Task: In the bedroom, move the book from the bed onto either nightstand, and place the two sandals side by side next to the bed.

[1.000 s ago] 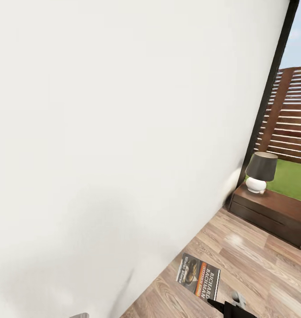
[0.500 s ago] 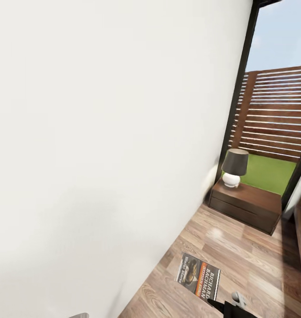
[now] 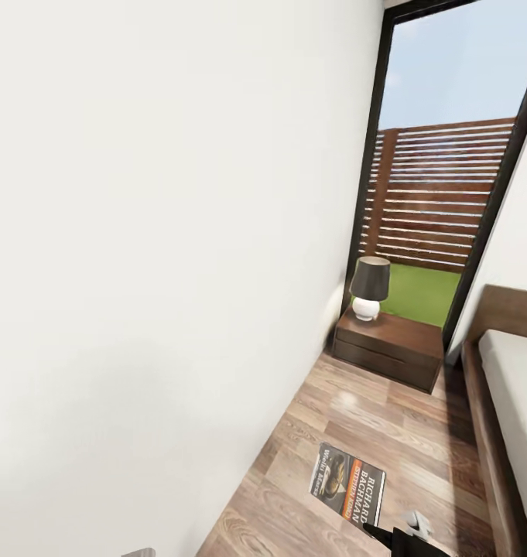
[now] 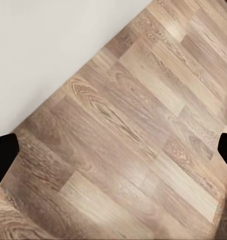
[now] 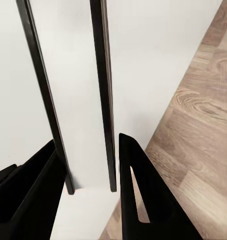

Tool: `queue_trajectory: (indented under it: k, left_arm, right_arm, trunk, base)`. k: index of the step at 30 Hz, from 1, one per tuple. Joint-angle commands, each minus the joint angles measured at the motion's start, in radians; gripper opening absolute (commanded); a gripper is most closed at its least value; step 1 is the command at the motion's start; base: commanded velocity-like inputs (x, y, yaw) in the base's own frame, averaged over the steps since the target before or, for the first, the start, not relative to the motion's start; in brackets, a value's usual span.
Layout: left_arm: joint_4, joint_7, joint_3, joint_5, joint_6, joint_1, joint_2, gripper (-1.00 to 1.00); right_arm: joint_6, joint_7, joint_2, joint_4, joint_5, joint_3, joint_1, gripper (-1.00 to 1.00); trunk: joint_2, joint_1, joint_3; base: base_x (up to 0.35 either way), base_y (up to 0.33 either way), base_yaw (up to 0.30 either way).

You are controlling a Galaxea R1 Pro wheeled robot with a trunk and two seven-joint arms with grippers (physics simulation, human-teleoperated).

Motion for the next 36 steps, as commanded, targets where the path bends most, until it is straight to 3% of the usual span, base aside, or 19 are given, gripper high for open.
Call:
queue_trajectory:
  k: [1, 9, 36]
  left_arm:
    - [0.001, -0.007, 0.005, 0.002, 0.0, -0.001, 0.0, 1.0]
    - [0.001, -0.007, 0.005, 0.002, 0.0, -0.001, 0.0, 1.0]
    - [0.001, -0.007, 0.006, 0.002, 0.0, -0.001, 0.0, 1.0]
  right_arm:
    - [0.011, 0.003, 0.001, 0.0, -0.001, -0.011, -0.001, -1.0]
    - [0.011, 0.004, 0.001, 0.0, -0.001, -0.011, -0.002, -1.0]
    - [0.011, 0.003, 0.001, 0.0, -0.001, -0.011, -0.001, -1.0]
  trunk:
    - [-0.001, 0.001, -0.001]
    - [-0.001, 0.001, -0.001]
    - [-0.001, 0.001, -0.001]
  base:
    - [0.3, 0.0, -0.3]
    - [0.237, 0.0, -0.3]
    - [0.037, 0.0, -0.3]
